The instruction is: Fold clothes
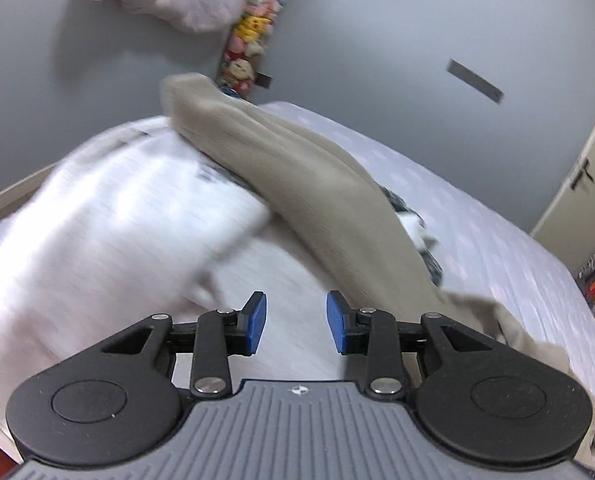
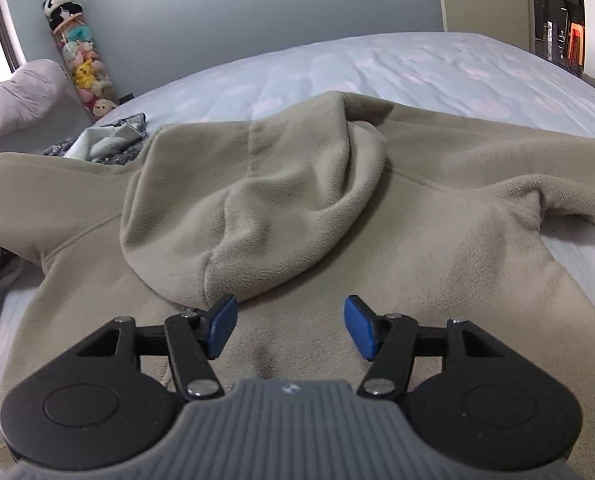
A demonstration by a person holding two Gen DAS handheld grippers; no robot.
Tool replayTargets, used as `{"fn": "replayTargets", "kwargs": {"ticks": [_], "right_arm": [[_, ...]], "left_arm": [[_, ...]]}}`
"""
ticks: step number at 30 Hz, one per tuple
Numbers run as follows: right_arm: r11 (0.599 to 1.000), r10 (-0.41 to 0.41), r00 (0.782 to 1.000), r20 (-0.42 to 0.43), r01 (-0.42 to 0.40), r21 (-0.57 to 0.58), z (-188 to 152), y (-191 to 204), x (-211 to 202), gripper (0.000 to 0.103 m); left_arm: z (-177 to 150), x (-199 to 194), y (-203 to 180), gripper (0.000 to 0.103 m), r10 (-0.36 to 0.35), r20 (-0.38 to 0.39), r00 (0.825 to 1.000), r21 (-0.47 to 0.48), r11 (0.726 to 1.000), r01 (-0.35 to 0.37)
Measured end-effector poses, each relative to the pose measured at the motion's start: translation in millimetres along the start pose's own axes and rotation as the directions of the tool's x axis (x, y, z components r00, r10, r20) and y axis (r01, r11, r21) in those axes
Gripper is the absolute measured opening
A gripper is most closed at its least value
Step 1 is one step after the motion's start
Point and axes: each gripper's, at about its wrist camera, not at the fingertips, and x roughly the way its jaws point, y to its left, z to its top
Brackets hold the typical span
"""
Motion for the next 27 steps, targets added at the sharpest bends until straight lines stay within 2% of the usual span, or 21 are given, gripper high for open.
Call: {"fn": "replayTargets", "kwargs": {"ticks": [4, 6, 8, 9, 10, 11, 16, 20, 22, 24, 26, 27], "right_arm": [[0.999, -0.015, 1.0, -0.014, 0.015, -0.042, -1.3, 6.9, 3.3, 0.063], [0.997, -0.015, 1.0, -0.026, 0.013, -0.073, -1.9, 11.9, 5.7, 0.063], [0.995, -0.018, 0.999, -0.04, 0.014, -0.101, -2.6, 16.5, 8.6, 0.063], [0.993, -0.022, 0.999, -0.046, 0.017, -0.113, -3.0, 18.4, 9.9, 0.063], [0.993, -0.026, 0.998, -0.051, 0.019, -0.12, -3.1, 19.2, 11.0, 0.063], [0.992, -0.029, 0.998, -0.055, 0.022, -0.126, -3.2, 19.9, 12.0, 0.063], [0.992, -0.035, 0.998, -0.058, 0.028, -0.125, -3.8, 19.3, 12.4, 0.063], [0.992, -0.031, 0.998, -0.051, 0.024, -0.122, -3.4, 19.4, 11.8, 0.063], [0.992, -0.025, 0.999, -0.042, 0.02, -0.121, -3.5, 19.1, 10.1, 0.063], [0.993, -0.02, 0.999, -0.031, 0.016, -0.116, -2.7, 19.0, 8.1, 0.063], [0.994, -0.01, 1.0, -0.019, 0.008, -0.106, -2.0, 17.3, 5.9, 0.063], [0.995, -0.006, 1.0, -0.015, 0.005, -0.1, -1.5, 17.1, 5.5, 0.063]], "left_arm": [[25.1, 3.4, 51.4, 0.031, 0.005, 0.053, 0.999, -0.086, 0.996, 0.0], [32.4, 10.6, 69.2, 0.031, -0.012, 0.083, 0.996, -0.135, 0.991, 0.023], [40.9, 17.3, 81.1, 0.032, -0.056, 0.11, 0.992, -0.183, 0.98, 0.076], [46.4, 21.2, 83.5, 0.035, -0.073, 0.124, 0.99, -0.199, 0.975, 0.097], [51.8, 25.2, 85.9, 0.043, -0.091, 0.139, 0.986, -0.214, 0.97, 0.119], [57.4, 29.2, 88.0, 0.046, -0.107, 0.153, 0.982, -0.228, 0.963, 0.14], [91.3, 59.5, 87.0, 0.048, -0.119, 0.17, 0.978, -0.262, 0.952, 0.162], [105.1, 85.5, 89.2, 0.047, -0.099, 0.144, 0.985, -0.278, 0.951, 0.137], [105.6, 95.8, 88.3, 0.045, -0.085, 0.126, 0.988, -0.294, 0.948, 0.119], [103.8, 101.4, 87.4, 0.038, -0.068, 0.108, 0.992, -0.308, 0.946, 0.098], [102.0, 103.3, 83.9, 0.026, -0.038, 0.09, 0.995, -0.306, 0.95, 0.064], [102.6, 101.3, 80.5, 0.024, -0.023, 0.09, 0.996, -0.289, 0.956, 0.048]]}}
